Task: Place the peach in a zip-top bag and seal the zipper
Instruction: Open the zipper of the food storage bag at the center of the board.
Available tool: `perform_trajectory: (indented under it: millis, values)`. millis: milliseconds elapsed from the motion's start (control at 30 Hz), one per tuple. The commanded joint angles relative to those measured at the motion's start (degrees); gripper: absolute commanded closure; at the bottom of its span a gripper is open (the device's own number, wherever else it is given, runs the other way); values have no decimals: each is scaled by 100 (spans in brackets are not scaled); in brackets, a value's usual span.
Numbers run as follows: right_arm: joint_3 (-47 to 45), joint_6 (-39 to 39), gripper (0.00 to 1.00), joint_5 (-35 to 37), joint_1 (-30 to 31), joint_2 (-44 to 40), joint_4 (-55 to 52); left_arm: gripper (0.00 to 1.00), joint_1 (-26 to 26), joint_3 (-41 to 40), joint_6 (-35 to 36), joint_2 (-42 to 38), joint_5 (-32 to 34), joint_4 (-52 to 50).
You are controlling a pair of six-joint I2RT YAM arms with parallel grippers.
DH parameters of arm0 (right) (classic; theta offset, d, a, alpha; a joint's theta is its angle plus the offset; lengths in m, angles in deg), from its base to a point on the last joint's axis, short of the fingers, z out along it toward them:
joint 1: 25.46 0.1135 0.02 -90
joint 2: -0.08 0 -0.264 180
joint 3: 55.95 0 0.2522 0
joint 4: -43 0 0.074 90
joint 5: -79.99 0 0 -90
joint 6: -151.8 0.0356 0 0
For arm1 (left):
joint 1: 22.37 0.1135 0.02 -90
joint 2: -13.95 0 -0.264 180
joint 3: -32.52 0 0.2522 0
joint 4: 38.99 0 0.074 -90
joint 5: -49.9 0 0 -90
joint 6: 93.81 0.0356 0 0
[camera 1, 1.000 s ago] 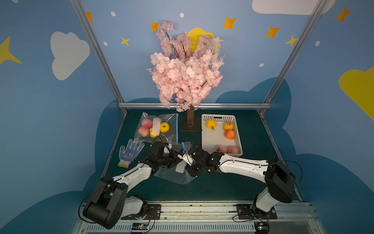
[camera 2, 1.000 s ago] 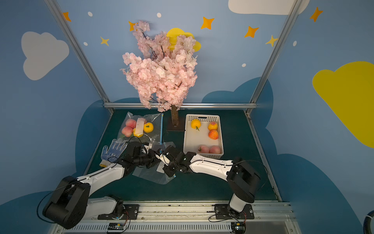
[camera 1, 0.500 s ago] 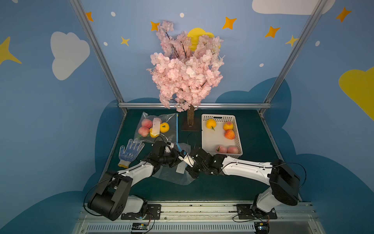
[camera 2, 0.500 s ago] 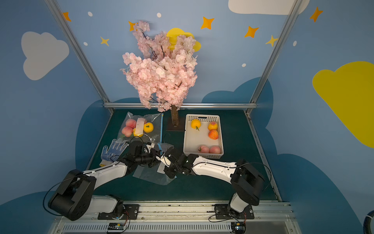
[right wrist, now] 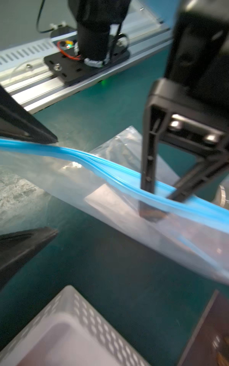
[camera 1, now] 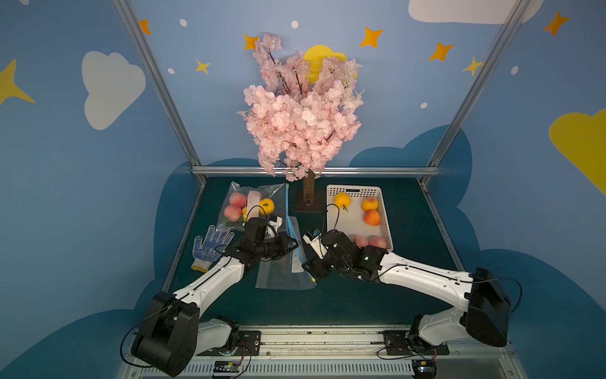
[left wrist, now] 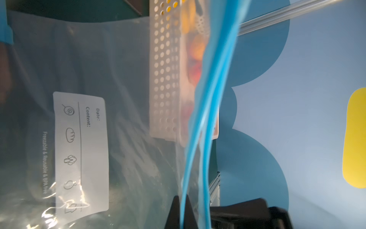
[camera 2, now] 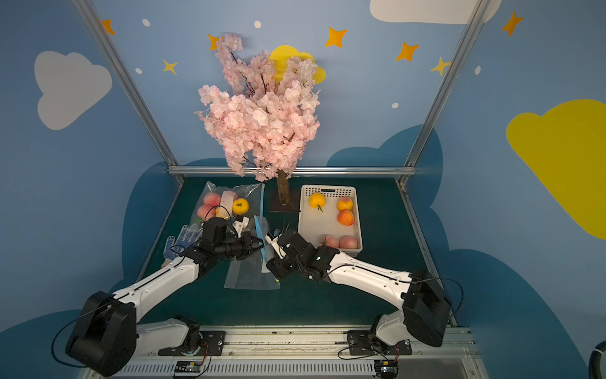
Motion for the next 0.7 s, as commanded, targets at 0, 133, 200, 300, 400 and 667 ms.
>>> perform_trajectory:
  millis: [0, 133, 200, 300, 400, 667]
  values:
    - [196, 484, 29, 691, -18, 15, 39, 97, -8, 209, 894, -40, 102, -691]
    - [988, 571, 30, 876, -1, 450, -707, 97, -26, 413, 1062, 46, 142, -843]
    - [1220, 703, 30, 1000, -8, 632, -853, 97, -38, 471, 1082, 103, 150, -858]
    - [1358, 908, 31, 1256, -4, 865, -854, 97, -43, 516, 1057, 181, 146, -850]
    - [1451, 997, 33, 1334, -1, 1060, -897, 97, -56, 531, 1025, 219, 129, -816]
    - [1820, 937, 32, 705, 7, 1397, -1188, 97, -78, 545, 995, 280, 133, -806]
